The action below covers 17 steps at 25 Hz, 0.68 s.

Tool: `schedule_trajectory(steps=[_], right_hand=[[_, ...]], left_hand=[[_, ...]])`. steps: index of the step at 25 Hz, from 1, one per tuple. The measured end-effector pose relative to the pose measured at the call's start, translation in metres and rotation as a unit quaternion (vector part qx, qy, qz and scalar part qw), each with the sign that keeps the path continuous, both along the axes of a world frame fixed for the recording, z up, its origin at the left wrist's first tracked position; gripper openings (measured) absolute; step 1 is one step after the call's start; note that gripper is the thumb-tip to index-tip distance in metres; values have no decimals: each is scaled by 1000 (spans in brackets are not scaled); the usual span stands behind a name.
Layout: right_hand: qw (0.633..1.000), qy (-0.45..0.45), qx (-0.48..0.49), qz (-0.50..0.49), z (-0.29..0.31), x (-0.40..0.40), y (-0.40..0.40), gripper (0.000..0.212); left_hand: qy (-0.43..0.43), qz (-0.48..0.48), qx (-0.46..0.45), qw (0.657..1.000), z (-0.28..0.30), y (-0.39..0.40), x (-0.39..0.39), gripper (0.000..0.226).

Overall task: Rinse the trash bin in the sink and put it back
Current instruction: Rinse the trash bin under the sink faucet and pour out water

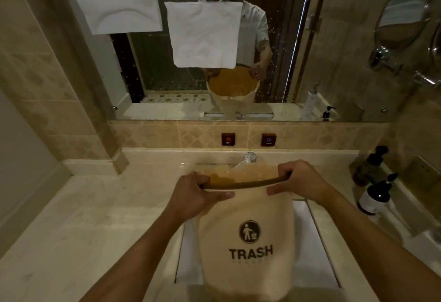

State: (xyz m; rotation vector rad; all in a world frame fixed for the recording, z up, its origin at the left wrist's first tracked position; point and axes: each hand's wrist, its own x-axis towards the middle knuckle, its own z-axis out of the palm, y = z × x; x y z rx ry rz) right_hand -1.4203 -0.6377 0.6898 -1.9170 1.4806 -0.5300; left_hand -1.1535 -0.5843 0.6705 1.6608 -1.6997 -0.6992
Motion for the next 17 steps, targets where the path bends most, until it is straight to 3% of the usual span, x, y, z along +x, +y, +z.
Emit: schedule_trajectory(steps=[3, 7, 11, 15, 17], right_hand=[[1000, 17, -15, 5, 4, 1, 4, 44], [1000, 17, -8, -8, 11, -2, 1, 40], [1000, -1, -16, 0, -10, 0, 17, 42], [1000, -3, -10, -16, -6, -1, 4, 42], [999, -43, -4, -14, -12, 4, 9, 42]], left_hand=[[34, 8, -18, 999, -4, -16, 8, 44], [64, -32, 62, 996, -19, 3, -1, 50], [19, -24, -3, 1000, -2, -16, 6, 38], [59, -8, 17, 998, -14, 3, 0, 42], [49, 21, -36, 998, -8, -1, 6, 44]])
